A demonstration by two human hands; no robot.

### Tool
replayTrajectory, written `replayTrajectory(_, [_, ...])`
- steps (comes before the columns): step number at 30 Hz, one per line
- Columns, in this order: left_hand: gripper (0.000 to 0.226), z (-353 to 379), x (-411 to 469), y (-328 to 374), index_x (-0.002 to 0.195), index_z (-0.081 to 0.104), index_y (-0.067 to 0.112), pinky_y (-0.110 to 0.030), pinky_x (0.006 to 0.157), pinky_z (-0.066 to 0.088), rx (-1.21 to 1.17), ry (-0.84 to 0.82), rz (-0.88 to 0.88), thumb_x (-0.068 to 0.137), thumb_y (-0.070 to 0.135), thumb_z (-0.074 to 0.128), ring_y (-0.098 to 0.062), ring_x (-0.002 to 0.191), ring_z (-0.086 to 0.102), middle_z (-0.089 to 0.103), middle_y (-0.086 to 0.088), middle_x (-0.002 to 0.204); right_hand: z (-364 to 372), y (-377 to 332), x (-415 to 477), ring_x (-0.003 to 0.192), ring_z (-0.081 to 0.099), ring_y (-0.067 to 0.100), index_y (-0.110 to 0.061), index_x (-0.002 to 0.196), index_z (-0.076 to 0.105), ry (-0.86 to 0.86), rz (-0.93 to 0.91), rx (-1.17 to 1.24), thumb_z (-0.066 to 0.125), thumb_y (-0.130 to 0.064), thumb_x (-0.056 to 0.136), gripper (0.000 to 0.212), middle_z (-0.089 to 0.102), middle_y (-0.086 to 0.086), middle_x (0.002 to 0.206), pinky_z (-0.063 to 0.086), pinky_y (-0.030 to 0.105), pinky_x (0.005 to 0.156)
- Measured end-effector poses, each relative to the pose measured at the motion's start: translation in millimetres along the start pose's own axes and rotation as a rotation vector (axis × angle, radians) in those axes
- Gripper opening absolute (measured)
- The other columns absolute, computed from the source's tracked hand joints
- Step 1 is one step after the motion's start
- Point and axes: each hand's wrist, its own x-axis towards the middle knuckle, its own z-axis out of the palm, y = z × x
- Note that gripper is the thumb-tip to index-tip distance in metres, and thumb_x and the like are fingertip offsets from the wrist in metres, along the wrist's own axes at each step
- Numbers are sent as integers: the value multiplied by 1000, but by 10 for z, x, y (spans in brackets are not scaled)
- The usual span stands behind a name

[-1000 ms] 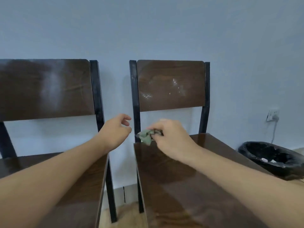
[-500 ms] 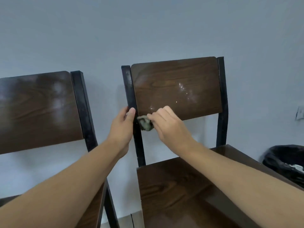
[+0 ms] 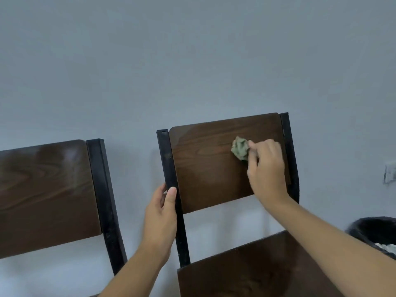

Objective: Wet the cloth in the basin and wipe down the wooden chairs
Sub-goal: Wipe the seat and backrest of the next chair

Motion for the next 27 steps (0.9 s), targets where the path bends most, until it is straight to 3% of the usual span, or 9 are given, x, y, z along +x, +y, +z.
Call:
replayTrajectory(3, [59, -24, 39, -22, 157, 37, 27, -35, 115, 33, 2, -3, -12, 103, 47, 46, -14, 142, 44, 49, 9, 153, 150, -275, 249, 87, 57, 32, 5, 97, 68, 81, 123, 22, 58, 6, 94, 10, 61, 19, 91, 54, 46, 75])
replayTrajectory(6, [65, -56, 68, -60, 154, 43, 27, -37, 116, 35, -2, -15, -15, 96, 57, 49, -10, 136, 48, 55, 12, 144, 177, -534, -372, 79, 58, 29, 7, 99, 71, -148, -214, 71, 50, -2, 102, 23, 63, 17, 85, 53, 39, 71])
replayTrajectory(8, [73, -24, 48, -37, 152, 46, 30, -43, 117, 37, 13, -9, -26, 88, 66, 47, -14, 139, 49, 56, 9, 148, 24, -304, -512, 80, 59, 24, 4, 104, 72, -230, -247, 59, 44, -10, 106, 31, 65, 13, 87, 55, 36, 69])
replayTrajectory(13, [67, 30, 58, -47, 155, 41, 31, -43, 117, 35, 44, 21, -15, 94, 61, 43, -19, 143, 46, 52, 6, 154, 45, 52, 360, 94, 53, 14, 0, 109, 70, 101, 301, 40, 58, 2, 96, 18, 61, 11, 101, 57, 40, 84])
replayTrajectory(15, [76, -7, 66, -68, 153, 44, 33, -46, 118, 35, 29, 13, 1, 86, 69, 44, -19, 141, 48, 55, 7, 150, 155, -260, 232, 94, 54, 13, -1, 107, 71, 56, 177, 88, 59, 0, 96, 16, 62, 10, 100, 56, 32, 82])
replayTrajectory(18, [71, -5, 73, -110, 148, 49, 36, -48, 116, 37, -5, 6, -19, 86, 71, 47, -17, 137, 52, 61, 9, 144, 76, -367, -444, 81, 59, 22, 1, 100, 71, -203, -132, 80, 65, 0, 94, 8, 62, 11, 87, 56, 32, 69])
replayTrajectory(21, [49, 38, 44, -88, 144, 55, 33, -35, 110, 39, -1, -1, 3, 100, 53, 45, -13, 130, 56, 65, 10, 136, -106, 238, -269, 88, 61, 27, 0, 98, 69, -108, 149, 43, 60, 2, 94, 9, 61, 11, 93, 50, 32, 72])
replayTrajectory(24, [52, 28, 62, -99, 145, 55, 33, -34, 111, 39, 13, 18, 21, 99, 54, 45, -14, 131, 56, 65, 11, 137, -52, 528, 191, 103, 61, 30, -1, 107, 69, 84, 464, -5, 55, 4, 94, 20, 62, 13, 105, 43, 25, 82])
replayTrajectory(27, [72, 2, 66, -140, 150, 49, 35, -47, 117, 38, 16, 35, 11, 86, 69, 47, -19, 139, 51, 59, 9, 147, 67, 137, -234, 89, 57, 20, 0, 103, 69, -60, 140, 73, 60, 0, 95, 12, 59, 9, 94, 50, 25, 73])
